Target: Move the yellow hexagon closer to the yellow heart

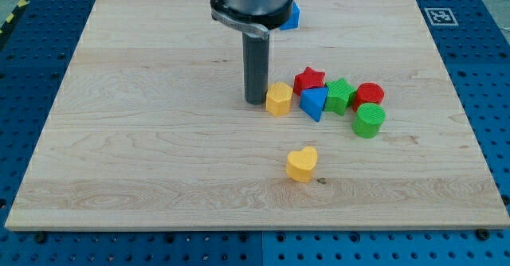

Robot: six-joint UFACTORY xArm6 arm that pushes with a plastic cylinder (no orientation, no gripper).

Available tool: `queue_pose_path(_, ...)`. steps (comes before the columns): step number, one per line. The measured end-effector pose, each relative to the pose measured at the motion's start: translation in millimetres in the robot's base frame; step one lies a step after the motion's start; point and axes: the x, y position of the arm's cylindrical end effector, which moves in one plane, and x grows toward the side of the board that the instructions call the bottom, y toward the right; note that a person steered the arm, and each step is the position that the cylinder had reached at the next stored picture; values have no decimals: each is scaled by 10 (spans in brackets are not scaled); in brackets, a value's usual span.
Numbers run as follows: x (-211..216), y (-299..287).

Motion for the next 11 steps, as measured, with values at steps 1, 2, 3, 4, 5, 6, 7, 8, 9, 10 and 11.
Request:
queue_pose_path(1, 44, 4)
queue_pose_path(2, -342, -63)
queue_pose_path(3, -435, 96)
queue_pose_path(4, -162, 215)
queue_pose_path(5, 143, 220)
queue_pose_path(6, 280, 222)
queue_pose_path(7, 278, 222)
queue_pose_path(8, 134, 222)
queue_pose_path(9, 128, 327)
queue_pose_path(10, 208, 360)
queue_pose_path(11, 456, 405)
